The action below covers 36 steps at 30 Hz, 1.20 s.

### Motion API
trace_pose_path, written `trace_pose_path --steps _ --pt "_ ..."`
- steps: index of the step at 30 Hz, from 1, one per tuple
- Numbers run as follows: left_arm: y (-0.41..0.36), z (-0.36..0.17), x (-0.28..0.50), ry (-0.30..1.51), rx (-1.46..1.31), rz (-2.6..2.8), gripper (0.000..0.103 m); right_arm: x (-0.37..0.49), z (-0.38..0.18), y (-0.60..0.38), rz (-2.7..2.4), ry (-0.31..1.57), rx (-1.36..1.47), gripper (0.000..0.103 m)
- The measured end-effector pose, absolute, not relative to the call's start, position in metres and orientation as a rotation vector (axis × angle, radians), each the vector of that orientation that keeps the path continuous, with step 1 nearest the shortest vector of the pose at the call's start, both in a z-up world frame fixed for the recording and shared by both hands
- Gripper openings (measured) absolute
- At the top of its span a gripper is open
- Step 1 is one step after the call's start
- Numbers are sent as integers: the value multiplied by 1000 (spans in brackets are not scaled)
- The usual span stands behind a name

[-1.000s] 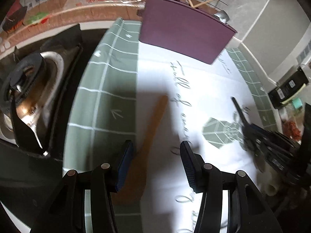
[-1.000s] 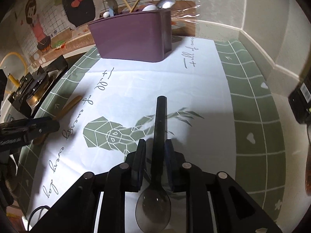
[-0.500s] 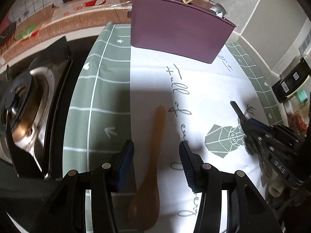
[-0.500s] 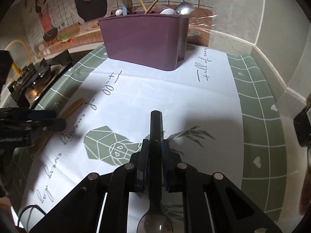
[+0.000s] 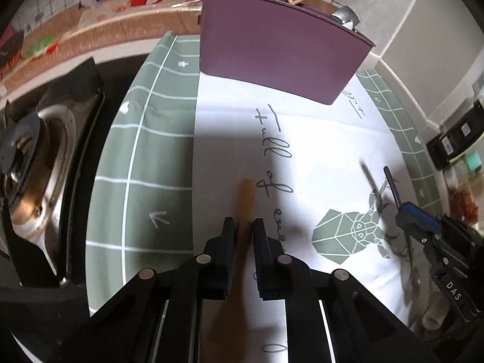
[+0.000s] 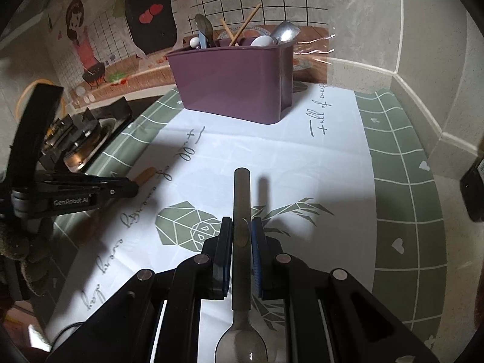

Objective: Organize utensils
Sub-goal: 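Grasp the wooden spoon by its handle with the left gripper, then lift both spoons over the purple holder and release them inside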

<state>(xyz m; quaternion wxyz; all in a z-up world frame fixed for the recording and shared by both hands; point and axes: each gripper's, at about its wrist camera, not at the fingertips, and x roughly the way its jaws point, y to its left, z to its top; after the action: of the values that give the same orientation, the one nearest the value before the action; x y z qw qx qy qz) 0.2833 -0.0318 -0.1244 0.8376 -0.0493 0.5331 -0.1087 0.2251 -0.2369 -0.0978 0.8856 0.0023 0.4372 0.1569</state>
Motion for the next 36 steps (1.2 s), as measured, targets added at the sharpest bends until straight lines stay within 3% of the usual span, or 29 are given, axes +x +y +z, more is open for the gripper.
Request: trace_pose_path --steps 12,30,36 --pt "-14 -89 231 1000 -264 -223 11 220 -90 -249 346 911 22 12" --pt "-17 -104 230 1073 -233 -215 11 236 -116 -223 353 1002 -148 17" --pt "-23 -119 239 1142 -196 -188 11 231 -114 -222 368 994 -145 12"
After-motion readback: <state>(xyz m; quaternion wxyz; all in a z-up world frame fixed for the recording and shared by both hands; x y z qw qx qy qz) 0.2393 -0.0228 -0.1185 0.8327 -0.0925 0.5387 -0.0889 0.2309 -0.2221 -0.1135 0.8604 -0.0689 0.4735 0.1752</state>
